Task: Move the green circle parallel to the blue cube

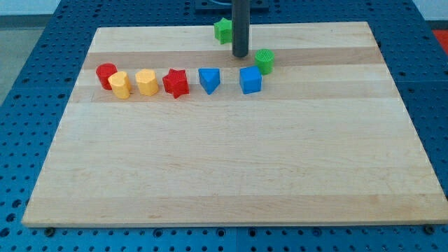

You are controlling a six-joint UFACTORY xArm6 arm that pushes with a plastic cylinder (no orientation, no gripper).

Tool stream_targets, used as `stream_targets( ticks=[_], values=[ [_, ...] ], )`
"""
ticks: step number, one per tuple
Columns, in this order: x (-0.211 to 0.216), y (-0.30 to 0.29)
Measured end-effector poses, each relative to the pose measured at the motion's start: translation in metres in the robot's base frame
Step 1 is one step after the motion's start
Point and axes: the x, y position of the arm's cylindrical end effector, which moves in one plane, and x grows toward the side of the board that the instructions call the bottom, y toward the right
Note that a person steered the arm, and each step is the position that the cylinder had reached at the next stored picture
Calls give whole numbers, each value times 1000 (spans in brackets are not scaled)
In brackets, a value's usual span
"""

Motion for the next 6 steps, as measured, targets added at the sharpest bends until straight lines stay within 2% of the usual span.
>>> stream_targets(
  ticks=[6],
  values=[
    [42, 78]
  ],
)
